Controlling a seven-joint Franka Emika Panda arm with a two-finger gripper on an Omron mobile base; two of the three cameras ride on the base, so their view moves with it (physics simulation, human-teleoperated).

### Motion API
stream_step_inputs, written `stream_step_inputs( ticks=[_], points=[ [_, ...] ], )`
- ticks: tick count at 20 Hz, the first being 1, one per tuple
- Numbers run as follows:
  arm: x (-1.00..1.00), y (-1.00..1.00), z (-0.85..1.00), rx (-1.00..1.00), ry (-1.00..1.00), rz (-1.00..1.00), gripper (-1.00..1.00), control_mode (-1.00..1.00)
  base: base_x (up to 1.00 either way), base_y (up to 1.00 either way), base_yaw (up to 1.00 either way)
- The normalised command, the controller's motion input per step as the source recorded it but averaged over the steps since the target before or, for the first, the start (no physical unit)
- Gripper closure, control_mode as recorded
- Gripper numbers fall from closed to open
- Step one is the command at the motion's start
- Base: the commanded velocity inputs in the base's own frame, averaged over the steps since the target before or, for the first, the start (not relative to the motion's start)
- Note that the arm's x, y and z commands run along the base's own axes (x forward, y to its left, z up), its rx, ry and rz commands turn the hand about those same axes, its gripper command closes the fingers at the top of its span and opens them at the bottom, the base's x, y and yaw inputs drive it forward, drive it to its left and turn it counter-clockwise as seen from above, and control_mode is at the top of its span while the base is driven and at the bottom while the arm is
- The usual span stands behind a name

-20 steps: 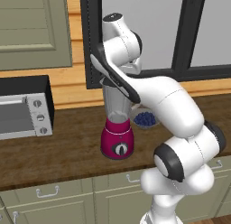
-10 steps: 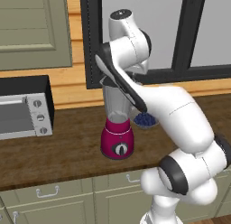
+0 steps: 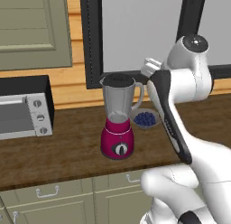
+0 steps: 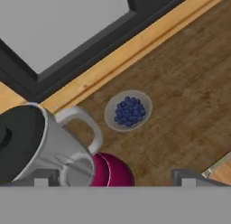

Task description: Close the lid blender by securely placing the lid on top.

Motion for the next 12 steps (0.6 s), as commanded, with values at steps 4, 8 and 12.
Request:
stream_step_inputs(
  ticks=[4,8,12],
  points=[
    [-1.0,-1.0,-0.68,0.03,-0.2,0.0,-1.0,-1.0,0.0,0.0,0.0],
    [-1.0,-1.0,-0.59,0.01,-0.13,0.0,-1.0,-1.0,0.0,0.0,0.0],
    [-1.0,-0.92,-0.34,0.1,-0.18,0.0,-1.0,-1.0,0.0,0.0,0.0]
  ],
)
